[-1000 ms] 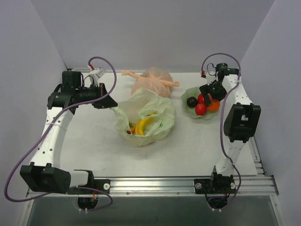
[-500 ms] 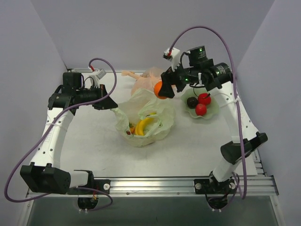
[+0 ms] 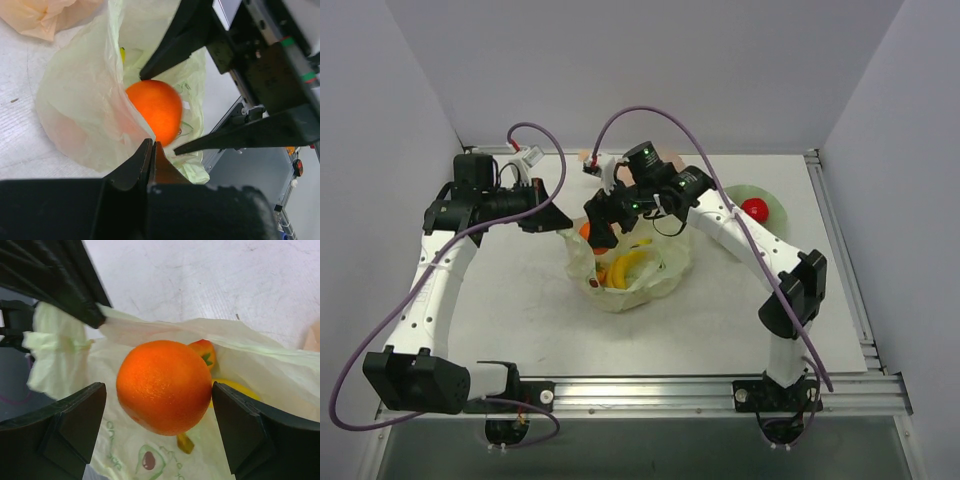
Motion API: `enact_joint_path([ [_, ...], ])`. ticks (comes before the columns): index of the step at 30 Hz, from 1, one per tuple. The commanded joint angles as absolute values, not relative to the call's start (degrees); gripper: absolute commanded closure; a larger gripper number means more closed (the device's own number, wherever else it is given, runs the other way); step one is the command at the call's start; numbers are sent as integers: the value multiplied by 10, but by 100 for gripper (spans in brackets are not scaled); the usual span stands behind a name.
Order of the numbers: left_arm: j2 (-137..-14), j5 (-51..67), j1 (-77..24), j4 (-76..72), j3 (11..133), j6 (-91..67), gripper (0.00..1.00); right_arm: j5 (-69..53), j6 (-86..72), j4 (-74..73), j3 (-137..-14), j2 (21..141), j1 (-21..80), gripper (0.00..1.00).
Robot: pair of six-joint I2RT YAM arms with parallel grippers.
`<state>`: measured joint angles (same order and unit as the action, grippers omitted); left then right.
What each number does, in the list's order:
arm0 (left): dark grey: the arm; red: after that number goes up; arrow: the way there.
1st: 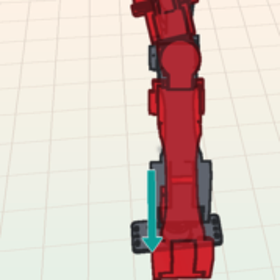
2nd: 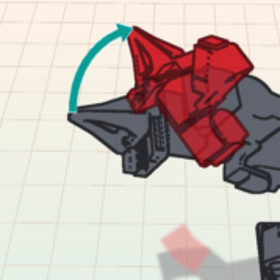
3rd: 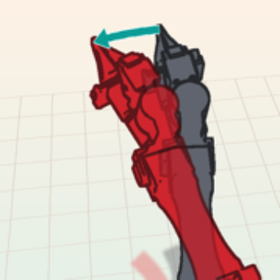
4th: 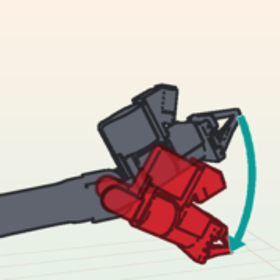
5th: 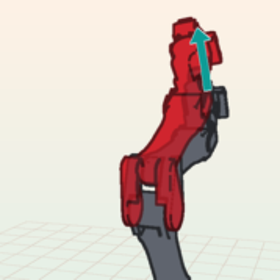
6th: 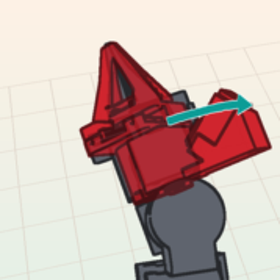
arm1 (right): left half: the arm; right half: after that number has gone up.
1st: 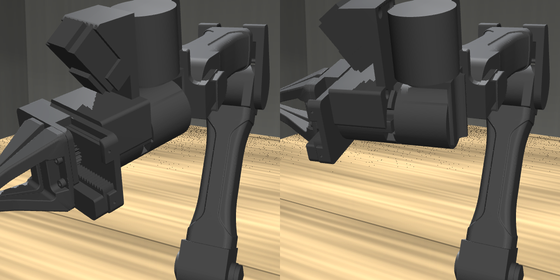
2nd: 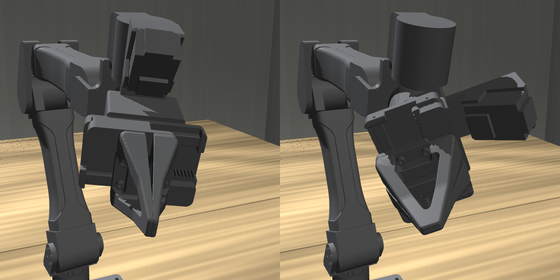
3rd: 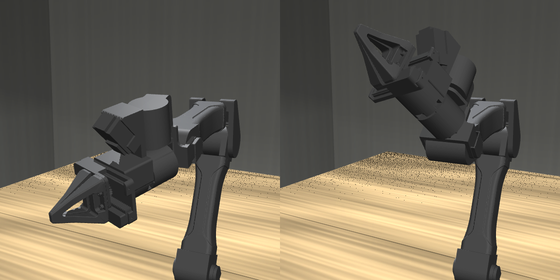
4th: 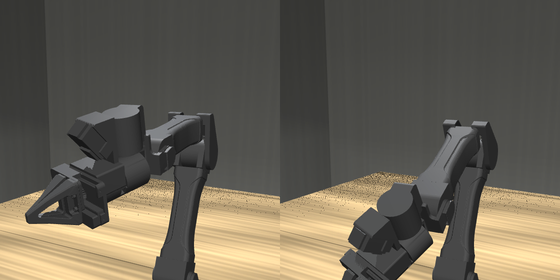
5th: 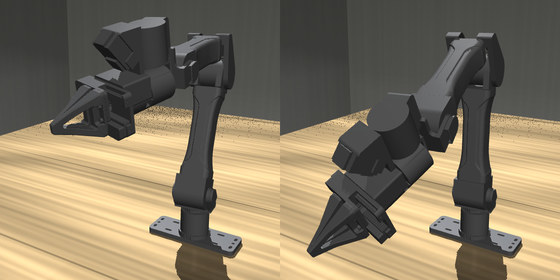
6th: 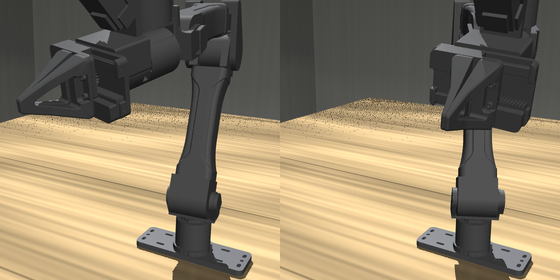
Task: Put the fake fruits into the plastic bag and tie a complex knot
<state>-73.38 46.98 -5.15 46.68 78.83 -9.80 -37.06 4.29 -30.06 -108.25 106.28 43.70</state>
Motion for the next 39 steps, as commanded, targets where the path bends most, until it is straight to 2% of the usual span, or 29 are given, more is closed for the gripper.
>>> enact_joint_path([
  [1, -713, 483, -49, 440, 789, -105, 100, -322, 38, -261, -1112, 1071, 431, 10],
  [3, -714, 483, -49, 440, 788, -105, 100, -309, 43, -265, -1112, 1069, 428, 0],
  [10, -715, 481, -47, 440, 797, -103, 100, -362, 38, -312, -1073, 968, 354, 0],
  [14, -715, 476, -48, 440, 793, -98, 100, -370, 56, -344, -1008, 895, 232, 2],
  [19, -712, 473, -48, 440, 790, -96, 100, -304, 121, -386, -912, 875, 98, 5],
  [25, -712, 468, -49, 439, 784, -97, 100, -220, 126, -394, -889, 940, 5, 13],
  [30, -713, 461, -48, 436, 783, -98, 100, -128, 97, -396, -893, 1013, 2, 11],
  [39, -703, 452, -47, 440, 777, -94, 100, -107, 79, -357, -889, 1099, 3, 13],
])
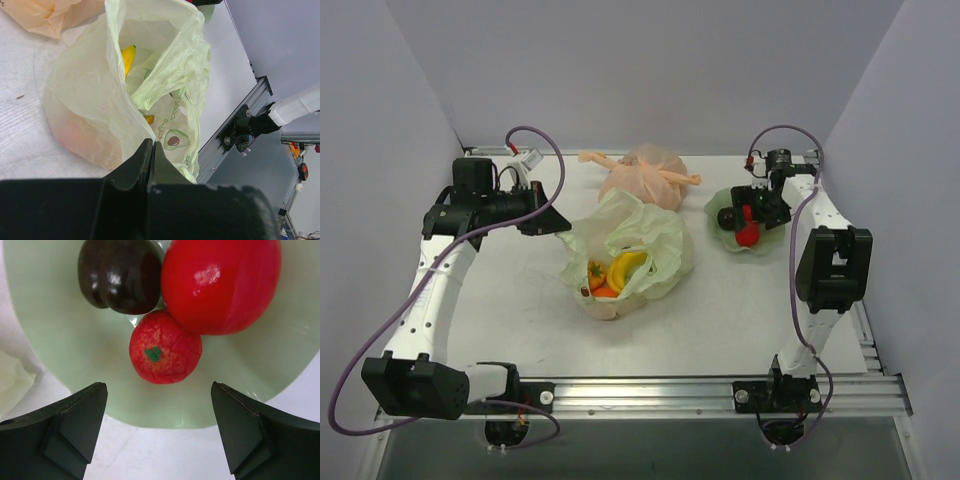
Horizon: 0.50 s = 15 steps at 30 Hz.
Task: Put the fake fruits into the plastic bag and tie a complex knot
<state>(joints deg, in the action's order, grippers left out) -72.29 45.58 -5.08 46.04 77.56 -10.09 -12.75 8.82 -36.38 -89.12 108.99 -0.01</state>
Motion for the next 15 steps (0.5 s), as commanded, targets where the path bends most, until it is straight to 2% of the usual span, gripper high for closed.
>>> enact_joint_path([
  [1, -701, 451, -47, 445, 777, -91, 100, -110, 79, -354, -887, 1103, 3, 13],
  [7, -705, 442, -47, 446, 773, -89, 100, -117, 76, -336, -861, 1128, 3, 18],
  [8, -707, 440, -47, 446, 773, -88, 100, -124, 77, -335, -861, 1133, 4, 23],
  [15, -713, 441, -46, 446, 774, -86, 100, -141, 81, -355, -860, 1086, 2, 38],
])
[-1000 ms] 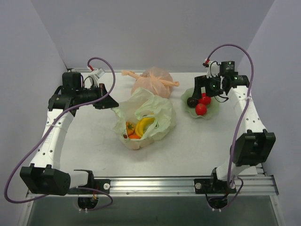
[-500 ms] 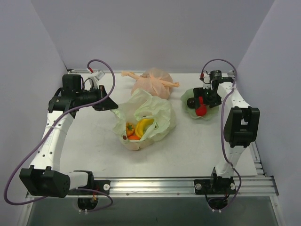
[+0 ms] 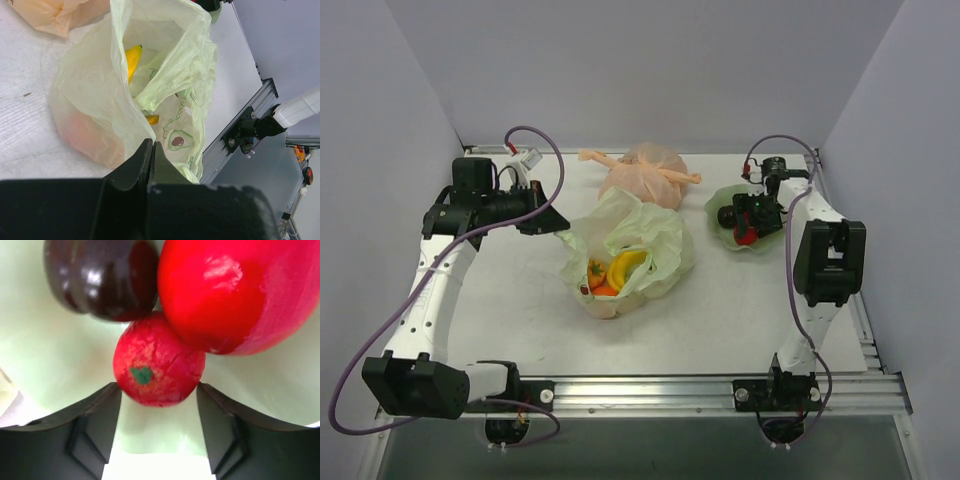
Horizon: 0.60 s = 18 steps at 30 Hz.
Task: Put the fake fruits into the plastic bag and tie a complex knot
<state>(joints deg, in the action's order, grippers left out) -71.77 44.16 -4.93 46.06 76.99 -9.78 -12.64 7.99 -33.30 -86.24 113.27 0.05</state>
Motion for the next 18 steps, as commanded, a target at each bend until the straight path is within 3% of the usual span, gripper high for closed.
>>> enact_joint_path([
  [1, -714, 444, -46, 447, 773, -86, 100, -147, 82, -362, -859, 1072, 2, 41],
  [5, -714, 447, -45, 446, 773, -85, 100, -168, 91, -386, -861, 985, -17, 61],
  [10, -713, 450, -46, 446, 769, -83, 100, -186, 121, -410, -882, 916, -13, 76],
  [14, -714, 453, -46, 440, 764, -84, 100, -149, 127, -411, -880, 932, -4, 23],
  [18, -712, 450, -45, 437, 764, -86, 100, -143, 103, -400, -874, 979, -4, 18],
])
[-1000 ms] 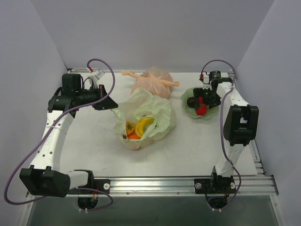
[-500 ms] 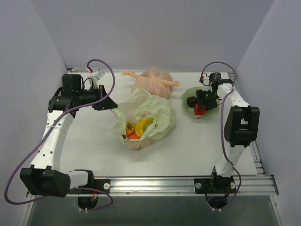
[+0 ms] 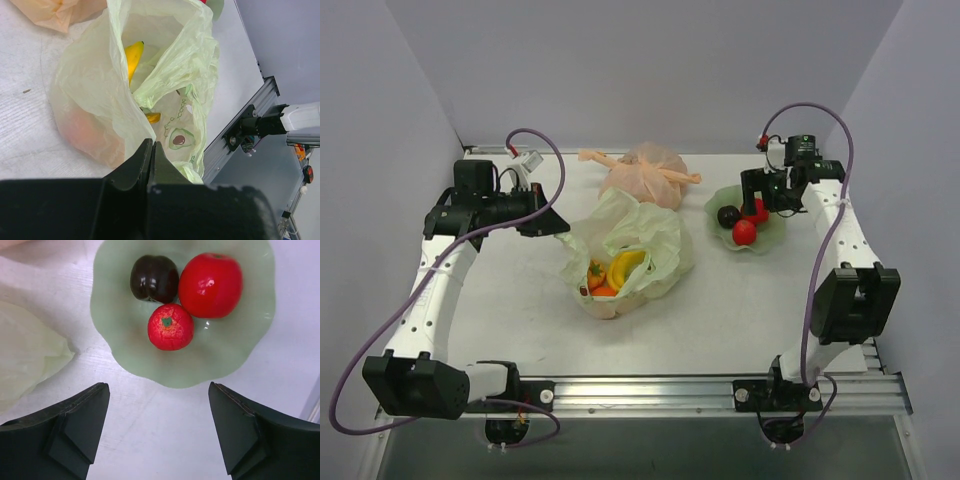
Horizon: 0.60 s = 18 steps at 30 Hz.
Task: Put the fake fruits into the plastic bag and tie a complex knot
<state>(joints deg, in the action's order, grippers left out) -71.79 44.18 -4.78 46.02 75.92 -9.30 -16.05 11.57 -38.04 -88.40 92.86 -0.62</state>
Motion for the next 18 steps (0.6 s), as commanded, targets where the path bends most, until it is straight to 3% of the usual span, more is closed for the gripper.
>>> enact_joint_path([
  [1, -710, 450, -44, 437, 763, -86, 100, -142, 86, -395, -874, 999, -4, 18],
  [8, -707, 446, -42, 439, 754, -79, 100, -129, 72, -274, -833, 1056, -4, 18],
  [18, -722, 439, -40, 443, 753, -59, 100, -115, 38, -227, -820, 1108, 22, 17],
])
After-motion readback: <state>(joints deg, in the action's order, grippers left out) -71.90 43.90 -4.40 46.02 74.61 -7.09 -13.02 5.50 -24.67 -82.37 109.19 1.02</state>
